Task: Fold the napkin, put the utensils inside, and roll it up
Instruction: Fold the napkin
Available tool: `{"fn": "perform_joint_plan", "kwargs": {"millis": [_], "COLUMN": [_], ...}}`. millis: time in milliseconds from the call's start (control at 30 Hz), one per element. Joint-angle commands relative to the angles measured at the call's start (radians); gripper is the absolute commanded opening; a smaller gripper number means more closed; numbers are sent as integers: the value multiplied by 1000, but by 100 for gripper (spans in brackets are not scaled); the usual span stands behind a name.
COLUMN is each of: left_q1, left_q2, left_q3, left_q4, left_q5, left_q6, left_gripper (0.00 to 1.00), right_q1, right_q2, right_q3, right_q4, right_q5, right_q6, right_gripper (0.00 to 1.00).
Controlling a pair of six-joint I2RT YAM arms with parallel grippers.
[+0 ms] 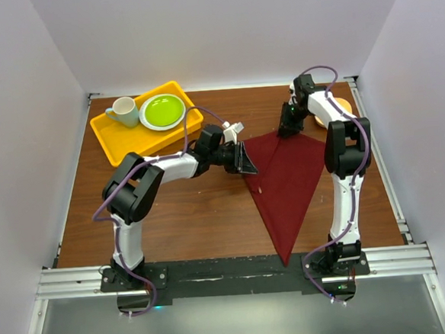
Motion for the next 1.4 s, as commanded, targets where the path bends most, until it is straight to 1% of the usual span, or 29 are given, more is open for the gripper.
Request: {"fn": "perform_joint_plan", "kwargs": {"millis": [0,133,267,400,533,667,833,1067,1233,1300,1367], "left_q1": [-3,9,43,99,175,202,209,210,209,209,209], "left_q2": [17,14,11,8,31,85,181,255,278,286,290], "left_q3": [58,69,105,110,125,191,288,351,334,331,326], "left_q4": [-45,-71,-143,-176,-200,-229,-229,-190,-104,-93,-93], "left_q5": [-6,-33,-73,-95,-101,-106,-95,-99,-84,-80,-83], "left_q6": [8,-13,-3,10,20,50,43,31,2,-9,-13], "left_gripper": [26,26,30,34,39,47,49,51,54,54,51], "right_q1": [0,0,0,1,0,0,0,3,3,1,1], "right_q2": [-40,12,23,16,26,38,32,30,35,38,41], "right_q3": [7,39,62,61,62,90,78,73,78,78,76], "right_q4": [22,-6,-27,-31,-23,-34,-14,0,2,5,8], "right_q5": [31,23,135,192,181,172,144,106,98,91,83], "right_q6": [-14,-17,-34,-54,-62,-63,-62,-52,-52,-49,-43], "right_gripper": [31,31,31,30,30,29,28,25,23,23,22]}}
